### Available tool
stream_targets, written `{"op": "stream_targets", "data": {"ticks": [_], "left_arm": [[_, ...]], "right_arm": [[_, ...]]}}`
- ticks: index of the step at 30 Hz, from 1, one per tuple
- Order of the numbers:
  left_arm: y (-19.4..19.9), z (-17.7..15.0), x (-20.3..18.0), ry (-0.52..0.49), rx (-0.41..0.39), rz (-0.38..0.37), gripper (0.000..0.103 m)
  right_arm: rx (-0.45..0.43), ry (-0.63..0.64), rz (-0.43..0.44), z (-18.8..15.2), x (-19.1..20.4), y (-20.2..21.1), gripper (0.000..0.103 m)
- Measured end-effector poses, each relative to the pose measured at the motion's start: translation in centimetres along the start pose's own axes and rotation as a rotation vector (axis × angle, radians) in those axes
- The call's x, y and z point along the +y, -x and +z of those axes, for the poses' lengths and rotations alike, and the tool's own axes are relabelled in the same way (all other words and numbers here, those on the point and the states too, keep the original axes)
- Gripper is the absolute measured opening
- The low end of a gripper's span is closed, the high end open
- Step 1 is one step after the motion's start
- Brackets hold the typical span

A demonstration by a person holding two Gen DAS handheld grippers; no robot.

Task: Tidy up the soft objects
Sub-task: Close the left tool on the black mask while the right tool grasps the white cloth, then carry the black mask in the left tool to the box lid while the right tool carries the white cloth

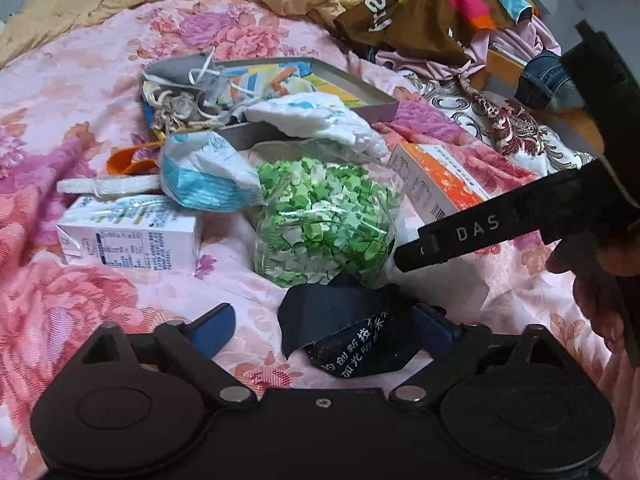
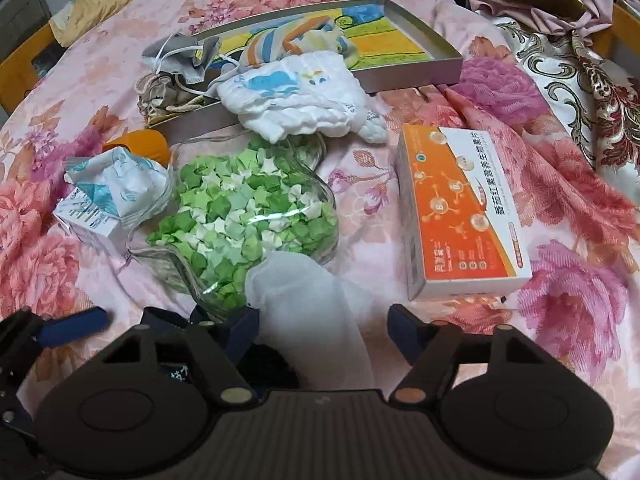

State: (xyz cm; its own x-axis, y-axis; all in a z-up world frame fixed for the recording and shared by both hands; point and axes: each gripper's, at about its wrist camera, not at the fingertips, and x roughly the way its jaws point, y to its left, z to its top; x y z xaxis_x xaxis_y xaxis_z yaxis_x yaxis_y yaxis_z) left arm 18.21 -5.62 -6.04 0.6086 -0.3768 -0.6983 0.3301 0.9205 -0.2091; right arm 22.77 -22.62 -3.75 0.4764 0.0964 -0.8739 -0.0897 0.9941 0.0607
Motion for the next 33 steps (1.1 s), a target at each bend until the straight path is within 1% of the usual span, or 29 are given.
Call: {"op": "stream_targets", "data": {"ticks": [1,2,3,4,6,7,8,9,10,11,12,13,14,17,20,21,22,24,25,26,27,29,30,31,32,33], "left_arm": [[-0.3,0.0,0.0,0.003,0.007,-0.004,0.091],[-0.6,0.0,0.1,0.004,0.014,-0.01,0.086],[-1.1,0.0,0.0,-0.001,0.026,-0.016,0.079],[-1.4,0.0,-0.1,-0.01,0.036,-0.019,0.076],[-1.7,0.0,-0.3,-0.031,0.042,-0.019,0.065],[-1.8,0.0,-0.4,-0.037,0.041,-0.02,0.062],[-1.9,0.0,-0.4,-0.039,0.042,-0.025,0.052],[-2.0,0.0,-0.4,-0.034,0.05,-0.03,0.041],[-2.1,0.0,-0.3,-0.025,0.057,-0.034,0.038],[-2.1,-0.1,-0.1,-0.017,0.061,-0.037,0.033],[-2.1,-0.1,-0.1,-0.009,0.064,-0.039,0.023],[-2.1,-0.2,0.0,-0.004,0.063,-0.04,0.017],[-2.0,-0.2,-0.1,-0.004,0.06,-0.04,0.01],[-1.7,-0.2,0.0,0.001,0.046,-0.035,0.006],[-1.1,-0.2,0.1,0.02,0.023,-0.029,0.005],[-0.9,-0.3,0.2,0.026,0.019,-0.026,0.005],[-0.7,-0.3,0.1,0.026,0.018,-0.025,0.005],[-0.5,-0.3,0.1,0.029,0.013,-0.02,0.005],[-0.5,-0.3,0.1,0.031,0.014,-0.017,0.005],[-0.4,-0.3,0.1,0.032,0.015,-0.011,0.005],[-0.3,-0.3,0.0,0.035,0.012,-0.005,0.005],[0.3,-0.6,0.1,0.046,0.004,0.001,0.005],[0.6,-0.7,0.2,0.048,0.002,0.004,0.005],[0.8,-0.9,0.2,0.046,-0.002,0.009,0.005],[1.0,-0.9,0.3,0.043,-0.009,0.017,0.005],[1.1,-0.9,0.5,0.045,-0.013,0.024,0.005]], "right_arm": [[-0.003,0.0,-0.002,0.1,0.0,-0.1,0.071],[-0.007,0.0,-0.003,0.2,0.0,-0.2,0.068],[-0.008,-0.003,-0.001,0.2,0.0,-0.3,0.063],[-0.006,-0.005,0.003,0.3,0.0,-0.5,0.057],[0.008,-0.012,0.011,0.3,-0.1,-0.8,0.049],[0.015,-0.017,0.012,0.2,-0.2,-0.9,0.044],[0.018,-0.019,0.015,0.2,-0.2,-1.0,0.04],[0.017,-0.02,0.016,0.1,-0.3,-1.1,0.032],[0.015,-0.019,0.015,0.1,-0.3,-1.1,0.023],[0.013,-0.02,0.019,0.0,-0.3,-1.1,0.019],[0.011,-0.027,0.033,0.0,-0.4,-1.0,0.013],[0.006,-0.037,0.046,-0.1,-0.5,-0.9,0.009],[-0.001,-0.045,0.056,-0.1,-0.6,-0.7,0.008],[-0.03,-0.067,0.078,-0.3,-1.1,-0.1,0.006],[-0.053,-0.09,0.094,-0.5,-1.4,0.5,0.006],[-0.059,-0.096,0.093,-0.5,-1.5,0.7,0.006],[-0.061,-0.095,0.097,-0.5,-1.6,0.8,0.008],[-0.054,-0.099,0.107,-0.6,-1.7,0.7,0.018],[-0.05,-0.099,0.109,-0.7,-1.7,0.6,0.03],[-0.05,-0.095,0.11,-0.7,-1.6,0.5,0.037],[-0.047,-0.088,0.103,-0.8,-1.6,0.3,0.046],[-0.017,-0.069,0.094,-0.8,-1.2,-0.5,0.047],[0.001,-0.063,0.098,-0.8,-1.1,-1.0,0.044],[0.019,-0.056,0.099,-0.8,-0.9,-1.5,0.029],[0.037,-0.035,0.089,-0.7,-0.5,-2.1,0.02],[0.042,-0.021,0.076,-0.7,-0.3,-2.3,0.017]]}}
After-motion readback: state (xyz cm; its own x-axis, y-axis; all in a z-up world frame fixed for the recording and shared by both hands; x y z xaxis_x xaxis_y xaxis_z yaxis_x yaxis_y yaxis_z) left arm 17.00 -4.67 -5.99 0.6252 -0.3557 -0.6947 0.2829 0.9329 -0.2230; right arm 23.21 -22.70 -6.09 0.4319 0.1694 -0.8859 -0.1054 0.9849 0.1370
